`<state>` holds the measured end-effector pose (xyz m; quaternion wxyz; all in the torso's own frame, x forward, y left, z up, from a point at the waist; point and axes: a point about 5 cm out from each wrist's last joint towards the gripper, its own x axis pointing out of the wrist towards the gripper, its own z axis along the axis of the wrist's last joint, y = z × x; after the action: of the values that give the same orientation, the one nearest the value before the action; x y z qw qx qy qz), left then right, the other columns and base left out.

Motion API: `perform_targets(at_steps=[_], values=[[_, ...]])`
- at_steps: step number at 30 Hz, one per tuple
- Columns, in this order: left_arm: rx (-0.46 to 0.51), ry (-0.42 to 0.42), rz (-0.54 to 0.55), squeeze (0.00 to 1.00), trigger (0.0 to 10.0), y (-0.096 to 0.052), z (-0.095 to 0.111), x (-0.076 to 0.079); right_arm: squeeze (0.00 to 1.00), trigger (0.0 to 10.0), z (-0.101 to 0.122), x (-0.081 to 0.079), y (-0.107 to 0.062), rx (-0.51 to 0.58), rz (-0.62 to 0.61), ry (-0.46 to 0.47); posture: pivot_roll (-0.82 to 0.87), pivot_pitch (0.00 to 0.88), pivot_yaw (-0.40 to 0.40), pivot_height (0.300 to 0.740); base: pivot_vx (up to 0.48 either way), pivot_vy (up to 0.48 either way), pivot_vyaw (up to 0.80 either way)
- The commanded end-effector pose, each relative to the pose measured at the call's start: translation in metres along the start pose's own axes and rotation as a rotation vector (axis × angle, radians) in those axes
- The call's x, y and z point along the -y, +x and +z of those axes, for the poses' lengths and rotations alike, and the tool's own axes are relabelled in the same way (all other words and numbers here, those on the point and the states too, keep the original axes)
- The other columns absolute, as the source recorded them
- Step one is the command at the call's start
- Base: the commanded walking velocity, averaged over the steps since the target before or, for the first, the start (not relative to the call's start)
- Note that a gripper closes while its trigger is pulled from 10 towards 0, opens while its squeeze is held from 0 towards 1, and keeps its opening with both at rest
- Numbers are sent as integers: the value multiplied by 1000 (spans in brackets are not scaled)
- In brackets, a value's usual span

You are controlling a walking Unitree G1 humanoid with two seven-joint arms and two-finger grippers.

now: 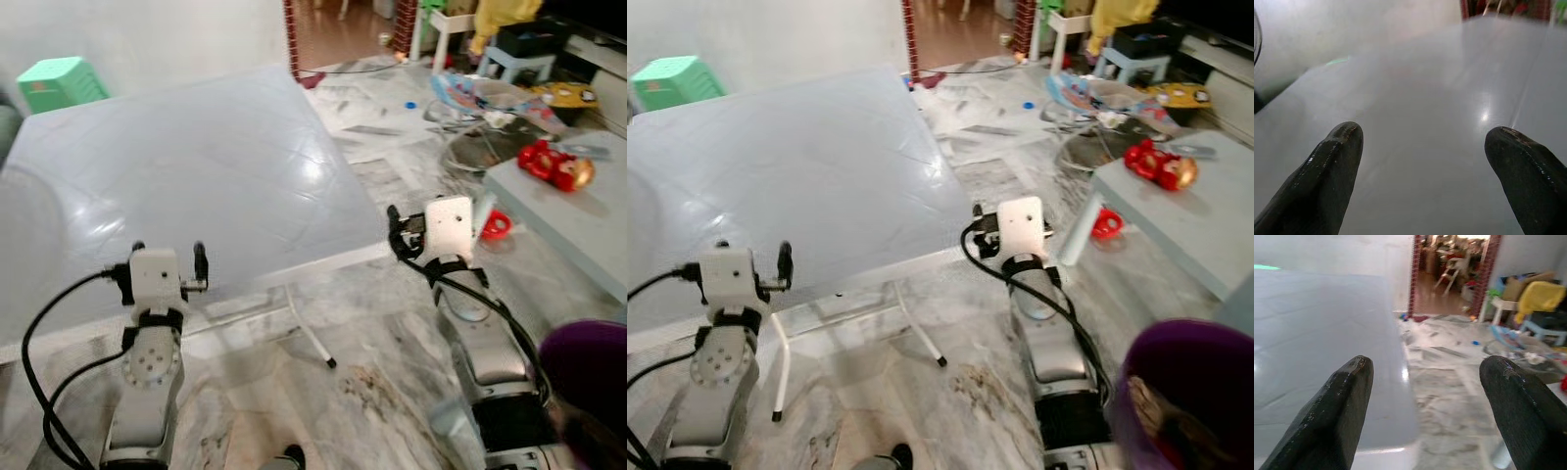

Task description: Picking trash to rubbish bin

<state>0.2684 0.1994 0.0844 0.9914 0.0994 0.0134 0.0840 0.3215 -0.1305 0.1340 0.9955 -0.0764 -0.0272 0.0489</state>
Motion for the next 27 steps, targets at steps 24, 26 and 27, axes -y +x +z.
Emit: perform_targets(at_steps=[24,26,27], values=[[46,107,8,0,10000,-5,-7,-2,0,10000,-5,2,-6,17,-12,-31,-17,51,38,740,0,0,800],[54,108,6,0,10000,-4,-6,-1,0,10000,-2,2,-6,30,-8,-35,-20,52,38,740,0,0,800],[57,110,7,0,10000,-4,-6,-1,0,10000,-2,2,-6,32,-7,-36,-20,52,38,740,0,0,800]])
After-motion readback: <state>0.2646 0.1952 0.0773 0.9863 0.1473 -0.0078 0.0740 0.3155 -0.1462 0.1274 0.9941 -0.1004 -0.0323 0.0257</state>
